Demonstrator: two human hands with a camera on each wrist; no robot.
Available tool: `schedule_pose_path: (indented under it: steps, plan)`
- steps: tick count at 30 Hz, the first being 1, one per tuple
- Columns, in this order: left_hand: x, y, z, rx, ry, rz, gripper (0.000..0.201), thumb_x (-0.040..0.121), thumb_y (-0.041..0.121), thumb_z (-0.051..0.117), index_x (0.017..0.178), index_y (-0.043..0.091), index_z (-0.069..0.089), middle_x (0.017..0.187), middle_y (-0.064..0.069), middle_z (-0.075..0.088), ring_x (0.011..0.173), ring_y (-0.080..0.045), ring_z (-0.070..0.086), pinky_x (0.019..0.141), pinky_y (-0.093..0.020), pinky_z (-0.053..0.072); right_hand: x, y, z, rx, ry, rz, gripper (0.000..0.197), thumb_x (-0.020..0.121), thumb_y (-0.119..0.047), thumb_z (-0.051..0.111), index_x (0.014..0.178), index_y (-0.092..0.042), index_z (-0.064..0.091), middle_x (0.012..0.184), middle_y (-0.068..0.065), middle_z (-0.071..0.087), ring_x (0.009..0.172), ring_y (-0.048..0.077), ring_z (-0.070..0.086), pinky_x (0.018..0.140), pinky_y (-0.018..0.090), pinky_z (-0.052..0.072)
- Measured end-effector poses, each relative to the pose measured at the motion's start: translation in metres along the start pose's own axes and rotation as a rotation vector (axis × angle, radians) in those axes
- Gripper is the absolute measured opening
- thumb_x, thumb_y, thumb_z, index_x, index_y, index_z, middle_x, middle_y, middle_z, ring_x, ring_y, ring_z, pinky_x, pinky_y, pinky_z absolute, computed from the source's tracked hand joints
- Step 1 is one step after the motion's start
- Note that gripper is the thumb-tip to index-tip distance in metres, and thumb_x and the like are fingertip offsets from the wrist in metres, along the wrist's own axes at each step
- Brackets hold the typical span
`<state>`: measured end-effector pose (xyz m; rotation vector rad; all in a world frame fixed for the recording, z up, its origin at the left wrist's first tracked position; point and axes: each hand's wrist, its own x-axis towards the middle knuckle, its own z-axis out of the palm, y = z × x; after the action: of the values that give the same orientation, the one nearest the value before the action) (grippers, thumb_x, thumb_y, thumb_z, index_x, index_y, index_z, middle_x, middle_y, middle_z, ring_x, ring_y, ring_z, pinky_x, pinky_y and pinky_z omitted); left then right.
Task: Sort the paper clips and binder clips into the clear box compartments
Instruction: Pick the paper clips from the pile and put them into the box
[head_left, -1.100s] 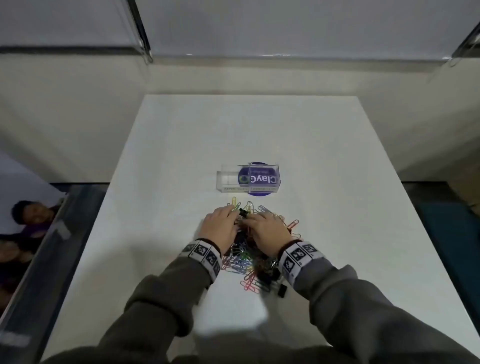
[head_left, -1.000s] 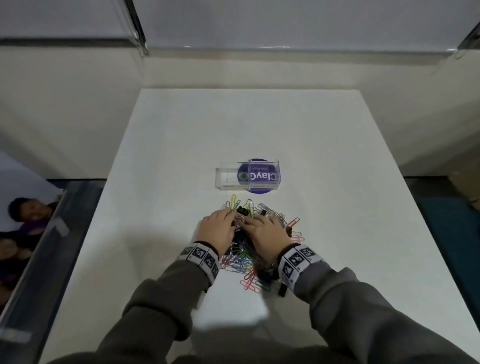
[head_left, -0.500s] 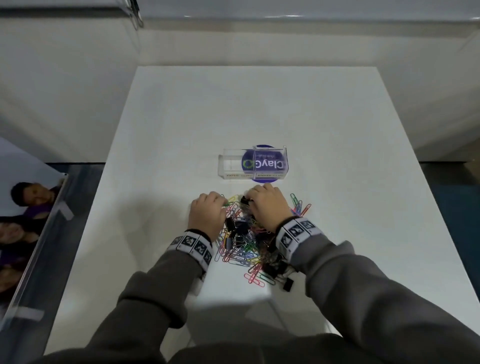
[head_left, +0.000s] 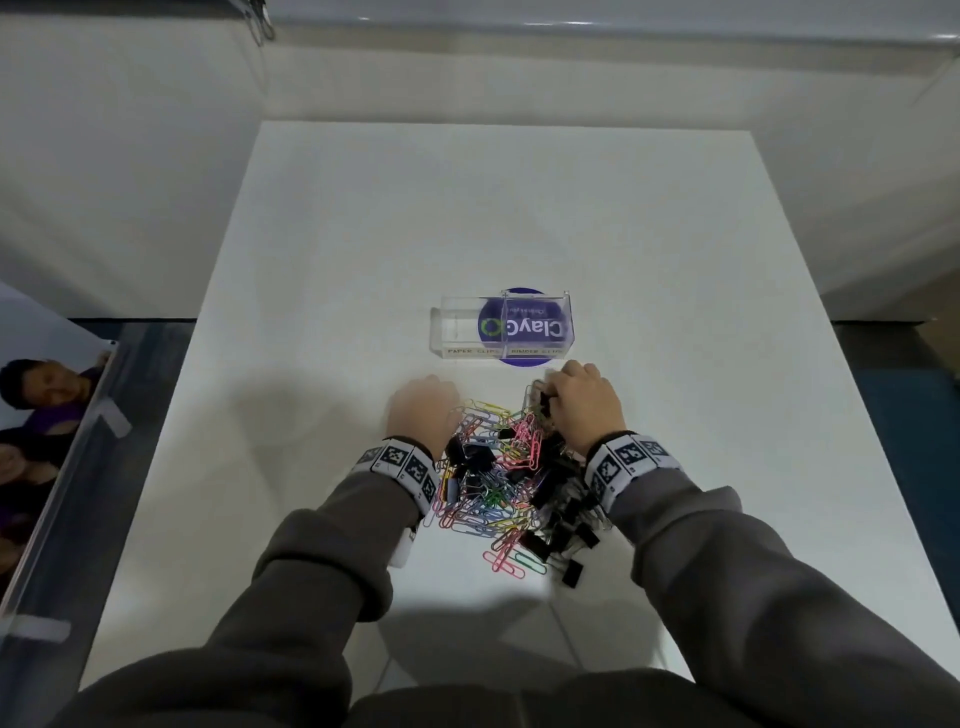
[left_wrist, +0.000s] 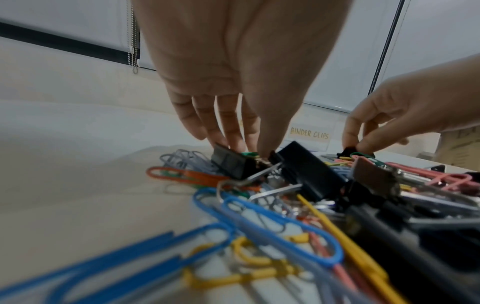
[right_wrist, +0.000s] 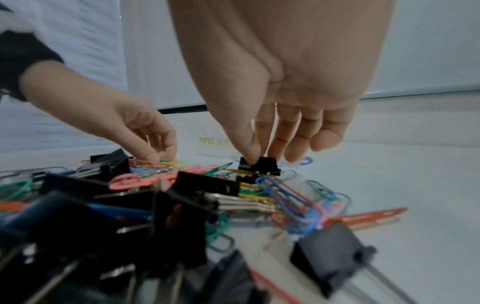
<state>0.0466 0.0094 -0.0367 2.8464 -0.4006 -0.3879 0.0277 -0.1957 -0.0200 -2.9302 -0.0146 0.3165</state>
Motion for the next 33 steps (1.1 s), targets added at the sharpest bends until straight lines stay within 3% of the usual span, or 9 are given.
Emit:
schedule_pose_path:
  steps: [4, 9, 15, 20, 25, 29, 31, 33]
  plan:
    - [0.003, 0.002, 0.002, -0.054, 0.003, 0.007, 0.018, 0.091, 0.023, 0.049, 0.102, 0.013, 0.058, 0.108, -0.007, 0.056, 0.103, -0.026, 0.049, 0.088, -0.035, 0.039, -0.001, -0.012, -0.002, 0.042, 0.100, -0.098, 0.026, 0.090, -0.013, 0.045, 0.111, -0.007, 0.059, 0.114, 0.011, 0.060, 0.106, 0.030, 0.050, 0.086, 0.039, 0.040]
    - [0.002, 0.003, -0.001, -0.097, -0.033, -0.005, 0.021, 0.090, 0.025, 0.053, 0.106, 0.011, 0.056, 0.110, -0.008, 0.056, 0.104, -0.027, 0.051, 0.089, -0.036, 0.042, 0.004, -0.047, 0.009, -0.041, -0.125, -0.212, 0.035, 0.086, -0.036, 0.055, 0.117, -0.018, 0.057, 0.124, 0.005, 0.054, 0.115, 0.028, 0.044, 0.097, 0.043, 0.034]
    - [0.000, 0.001, -0.002, -0.212, -0.133, -0.047, 0.016, 0.086, 0.017, 0.060, 0.099, 0.009, 0.058, 0.100, -0.011, 0.059, 0.093, -0.029, 0.056, 0.084, -0.040, 0.045, 0.003, -0.063, 0.017, -0.123, -0.093, -0.199, 0.022, 0.090, -0.015, 0.048, 0.110, -0.009, 0.055, 0.116, 0.011, 0.059, 0.112, 0.030, 0.051, 0.096, 0.040, 0.033]
    - [-0.002, -0.004, -0.001, -0.247, -0.145, -0.036, 0.007, 0.084, 0.014, 0.061, 0.089, 0.009, 0.059, 0.096, -0.010, 0.060, 0.091, -0.029, 0.056, 0.083, -0.039, 0.045, 0.001, -0.055, 0.016, -0.149, -0.127, -0.197, 0.023, 0.089, -0.010, 0.044, 0.111, -0.006, 0.051, 0.115, 0.013, 0.058, 0.111, 0.031, 0.051, 0.099, 0.043, 0.032]
    - [-0.006, -0.009, -0.010, -0.365, -0.054, -0.041, 0.007, 0.083, 0.022, 0.063, 0.085, 0.017, 0.059, 0.080, 0.000, 0.064, 0.082, -0.024, 0.060, 0.080, -0.036, 0.047, 0.009, -0.047, -0.003, 0.116, -0.102, -0.110, 0.009, 0.089, -0.012, 0.050, 0.093, -0.013, 0.058, 0.101, 0.007, 0.066, 0.101, 0.028, 0.056, 0.097, 0.040, 0.032]
    - [-0.007, -0.007, -0.020, -0.575, 0.091, -0.079, 0.004, 0.083, 0.021, 0.063, 0.083, 0.019, 0.060, 0.076, 0.003, 0.062, 0.076, -0.022, 0.062, 0.073, -0.032, 0.047, 0.037, -0.052, -0.036, 0.446, 0.027, -0.083, 0.007, 0.088, -0.009, 0.056, 0.090, -0.004, 0.060, 0.094, 0.013, 0.068, 0.089, 0.027, 0.061, 0.085, 0.039, 0.049]
    - [-0.006, -0.004, -0.026, -0.670, 0.137, -0.092, 0.003, 0.083, 0.019, 0.063, 0.085, 0.016, 0.062, 0.074, 0.001, 0.062, 0.075, -0.022, 0.063, 0.071, -0.030, 0.048, 0.056, -0.056, -0.050, 0.478, 0.040, -0.078, 0.006, 0.086, -0.007, 0.056, 0.089, -0.004, 0.060, 0.094, 0.013, 0.067, 0.085, 0.026, 0.060, 0.077, 0.032, 0.047]
    - [-0.004, 0.000, -0.035, -0.751, 0.177, -0.095, 0.005, 0.084, 0.016, 0.063, 0.088, 0.013, 0.063, 0.076, -0.001, 0.061, 0.073, -0.021, 0.063, 0.067, -0.025, 0.049, 0.072, -0.061, -0.057, 0.484, 0.033, -0.073, 0.006, 0.084, -0.005, 0.056, 0.088, -0.004, 0.061, 0.093, 0.013, 0.068, 0.085, 0.027, 0.060, 0.076, 0.032, 0.047]
